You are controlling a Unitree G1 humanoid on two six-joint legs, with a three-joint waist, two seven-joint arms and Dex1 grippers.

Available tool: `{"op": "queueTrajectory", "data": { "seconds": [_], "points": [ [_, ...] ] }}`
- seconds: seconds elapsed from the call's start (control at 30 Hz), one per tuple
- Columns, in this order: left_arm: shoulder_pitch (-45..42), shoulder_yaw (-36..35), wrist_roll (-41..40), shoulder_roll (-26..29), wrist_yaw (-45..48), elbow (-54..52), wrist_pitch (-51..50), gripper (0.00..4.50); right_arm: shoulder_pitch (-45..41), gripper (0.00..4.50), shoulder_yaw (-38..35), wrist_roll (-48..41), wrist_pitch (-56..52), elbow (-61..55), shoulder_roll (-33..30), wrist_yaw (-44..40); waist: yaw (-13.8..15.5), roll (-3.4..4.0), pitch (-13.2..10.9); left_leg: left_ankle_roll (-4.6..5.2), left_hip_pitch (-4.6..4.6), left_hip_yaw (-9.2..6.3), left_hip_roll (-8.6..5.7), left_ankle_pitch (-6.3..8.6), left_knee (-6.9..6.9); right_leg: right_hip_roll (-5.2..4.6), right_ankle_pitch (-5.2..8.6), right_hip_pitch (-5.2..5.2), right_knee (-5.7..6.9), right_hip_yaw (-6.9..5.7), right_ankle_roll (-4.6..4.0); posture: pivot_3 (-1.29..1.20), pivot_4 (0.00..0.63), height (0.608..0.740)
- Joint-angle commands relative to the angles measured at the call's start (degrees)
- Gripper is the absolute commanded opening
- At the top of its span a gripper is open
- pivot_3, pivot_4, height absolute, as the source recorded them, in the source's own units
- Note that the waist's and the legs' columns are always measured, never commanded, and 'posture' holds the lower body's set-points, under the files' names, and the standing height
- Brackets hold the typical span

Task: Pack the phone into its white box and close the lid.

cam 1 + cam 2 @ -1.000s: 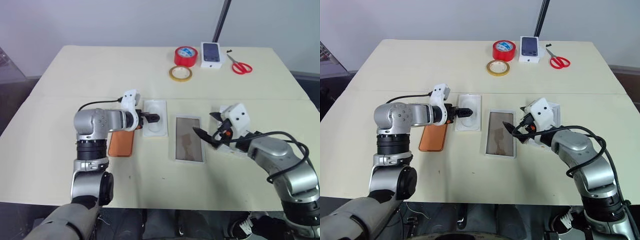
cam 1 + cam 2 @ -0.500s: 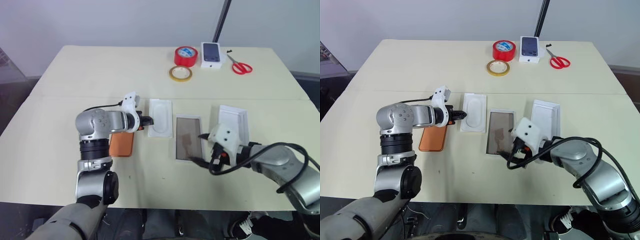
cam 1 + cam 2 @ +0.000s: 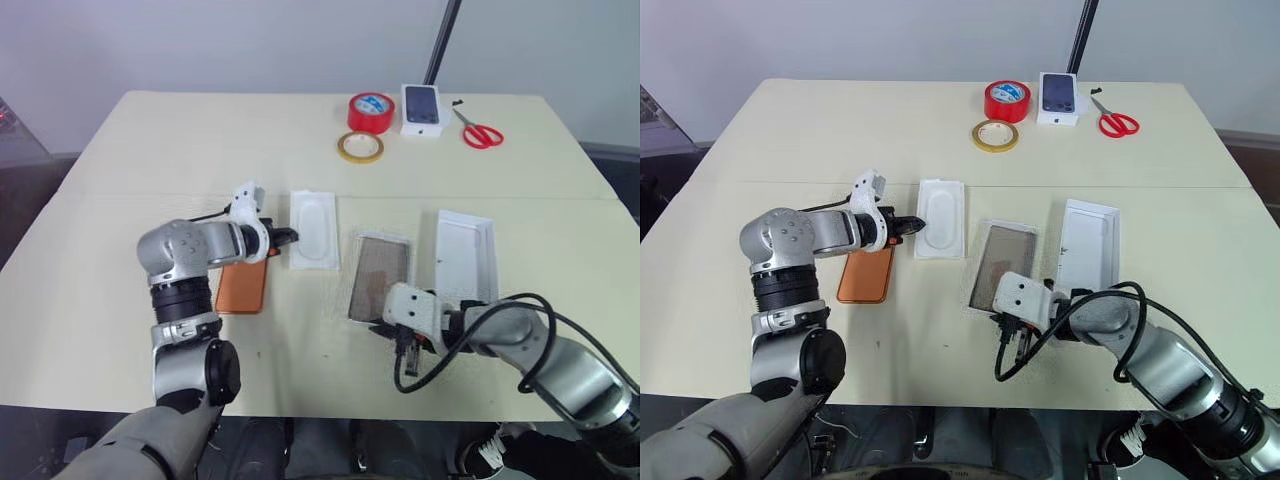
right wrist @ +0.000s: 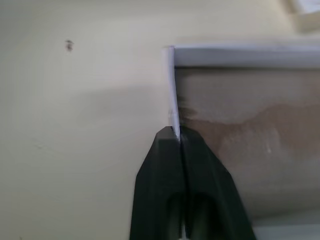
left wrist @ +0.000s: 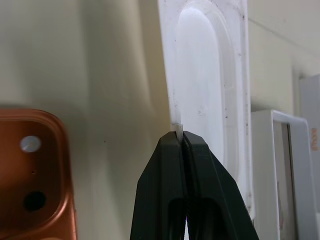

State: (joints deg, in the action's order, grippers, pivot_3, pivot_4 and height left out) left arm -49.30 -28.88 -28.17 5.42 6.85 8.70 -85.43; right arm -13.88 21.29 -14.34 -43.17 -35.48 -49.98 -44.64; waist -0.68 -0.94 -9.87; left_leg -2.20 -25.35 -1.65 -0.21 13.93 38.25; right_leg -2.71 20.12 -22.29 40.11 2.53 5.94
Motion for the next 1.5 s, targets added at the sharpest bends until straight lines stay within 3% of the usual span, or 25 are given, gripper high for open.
{"op": "queueTrajectory", "data": {
  "seconds": [0.03, 0.33, 0.43, 0.63, 0.83, 1.2, 1.3, 1.5],
  "points": [
    [-3.32, -4.58, -1.46, 1.93, -0.52, -1.3, -0.05, 0.0, -2.22, 0.05, 1.64, 2.16, 2.62, -0.47, 1.5, -1.0, -0.07, -0.01, 0.0, 0.0, 0.0, 0.0, 0.0, 0.0, 0.0, -0.01, 0.0, 0.0, 0.0, 0.0, 0.0, 0.0, 0.15, 0.709],
    [-5.45, -7.74, -1.97, 6.92, 0.54, -5.72, -5.96, 0.0, -15.39, 0.05, 9.6, 11.99, 8.06, 13.72, 12.96, -0.48, 0.17, -0.04, 0.01, -0.12, 0.01, -0.01, -0.02, -0.07, -0.01, 0.0, 0.0, -0.04, 0.03, -0.02, 0.0, 0.0, 0.15, 0.709],
    [-4.25, -6.32, -3.0, 5.98, 0.67, -8.75, -7.03, 0.0, -17.21, 0.93, 8.38, 11.45, 8.23, 15.08, 14.31, -2.34, 0.29, -0.07, 0.02, -0.13, -0.01, -0.02, -0.09, -0.07, 0.01, -0.07, 0.0, -0.02, 0.02, -0.05, 0.0, 0.0, 0.15, 0.709],
    [-1.1, -2.34, -5.89, 1.94, -1.06, -13.08, -7.07, 0.0, -15.79, 4.06, 1.08, 10.75, 9.02, 12.81, 12.01, -2.23, 0.07, -0.08, 0.02, -0.13, -0.01, -0.03, -0.08, -0.07, 0.0, -0.13, 0.0, -0.03, 0.03, -0.04, 0.0, 0.0, 0.15, 0.709],
    [2.91, 4.03, -8.25, -1.47, -3.36, -15.96, -7.07, 0.0, -12.84, 4.06, -8.28, 7.33, 4.67, 10.05, 7.15, -3.49, 0.02, -0.08, 0.02, -0.12, -0.01, -0.02, -0.06, -0.06, -0.01, -0.12, 0.0, -0.02, 0.03, -0.02, 0.0, 0.0, 0.15, 0.709],
    [5.7, 10.06, -12.41, -1.92, -6.1, -16.7, -7.07, 0.0, -11.68, 4.06, -11.0, 8.46, 5.26, 11.13, 5.94, -1.81, -0.05, -0.08, 0.02, -0.12, 0.0, 0.0, -0.04, -0.06, -0.03, -0.09, 0.0, -0.03, 0.03, 0.02, 0.0, 0.0, 0.15, 0.709],
    [6.6, 10.82, -14.29, -1.88, -7.09, -17.55, -7.07, 0.9, -11.94, 4.11, -10.88, 8.68, 5.84, 11.77, 6.24, -1.28, 0.03, -0.08, 0.02, -0.12, 0.0, 0.0, -0.04, -0.06, -0.03, -0.09, 0.0, -0.02, 0.02, 0.01, 0.0, 0.0, 0.15, 0.709],
    [6.67, 9.61, -18.57, -1.04, -8.45, -18.51, -7.07, 3.83, -13.44, 4.11, -11.04, 8.48, 6.1, 13.46, 7.28, -0.15, -0.02, -0.08, 0.02, -0.12, 0.0, 0.0, -0.04, -0.07, -0.02, -0.1, 0.0, -0.02, 0.02, 0.01, 0.0, 0.0, 0.15, 0.709]
  ]
}}
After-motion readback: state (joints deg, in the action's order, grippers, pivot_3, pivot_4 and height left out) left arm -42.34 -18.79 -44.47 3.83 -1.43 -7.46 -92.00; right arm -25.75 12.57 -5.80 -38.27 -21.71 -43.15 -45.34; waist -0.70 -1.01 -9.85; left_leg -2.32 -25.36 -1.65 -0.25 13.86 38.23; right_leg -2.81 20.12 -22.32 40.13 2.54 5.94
